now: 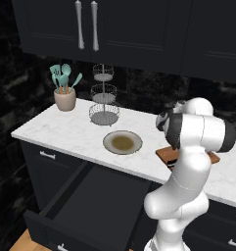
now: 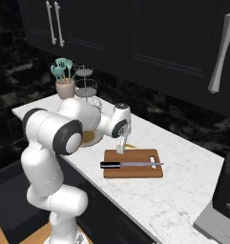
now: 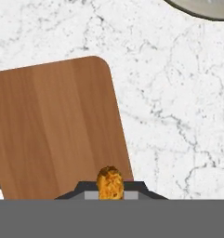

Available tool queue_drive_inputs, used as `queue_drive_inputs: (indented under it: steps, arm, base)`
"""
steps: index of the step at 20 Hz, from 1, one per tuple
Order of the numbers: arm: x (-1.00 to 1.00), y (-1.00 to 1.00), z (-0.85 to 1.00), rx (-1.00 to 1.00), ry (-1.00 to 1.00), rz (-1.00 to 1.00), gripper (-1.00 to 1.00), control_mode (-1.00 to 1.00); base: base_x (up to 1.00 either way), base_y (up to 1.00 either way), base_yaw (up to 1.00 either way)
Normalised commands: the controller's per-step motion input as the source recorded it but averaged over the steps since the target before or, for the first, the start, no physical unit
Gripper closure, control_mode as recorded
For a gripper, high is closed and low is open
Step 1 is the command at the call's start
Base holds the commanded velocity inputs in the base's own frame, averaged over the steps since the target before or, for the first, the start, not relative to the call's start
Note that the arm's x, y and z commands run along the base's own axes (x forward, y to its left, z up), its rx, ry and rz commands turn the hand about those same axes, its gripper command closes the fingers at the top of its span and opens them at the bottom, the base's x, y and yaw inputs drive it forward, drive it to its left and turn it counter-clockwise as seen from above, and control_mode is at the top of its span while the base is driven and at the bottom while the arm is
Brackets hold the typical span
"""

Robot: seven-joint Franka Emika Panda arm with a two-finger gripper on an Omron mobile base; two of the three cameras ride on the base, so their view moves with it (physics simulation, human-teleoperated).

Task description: Pick up the knife from the drawer and place it on the cutting board. Then place the meat from the plate to the cutting board.

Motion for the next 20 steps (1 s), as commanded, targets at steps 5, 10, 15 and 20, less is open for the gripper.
queue_drive_inputs:
  steps: [5, 10, 15, 20]
  arm:
    - [-0.19, -0.13, -0.08, 0.0, -0.07, 0.0, 1.0, -1.0]
    - [-0.02, 0.0, -0.04, 0.0, -0.03, 0.09, 1.0, -1.0]
    - [-0.34, -0.04, 0.05, 0.0, -0.13, 0.1, 1.0, -1.0]
    - [-0.13, 0.0, 0.01, 0.0, -0.04, 0.1, 1.0, -1.0]
  base:
    - [0.0, 0.0, 0.0]
    - [0.0, 0.0, 0.0]
    - [0.0, 0.0, 0.0]
    - [0.0, 0.0, 0.0]
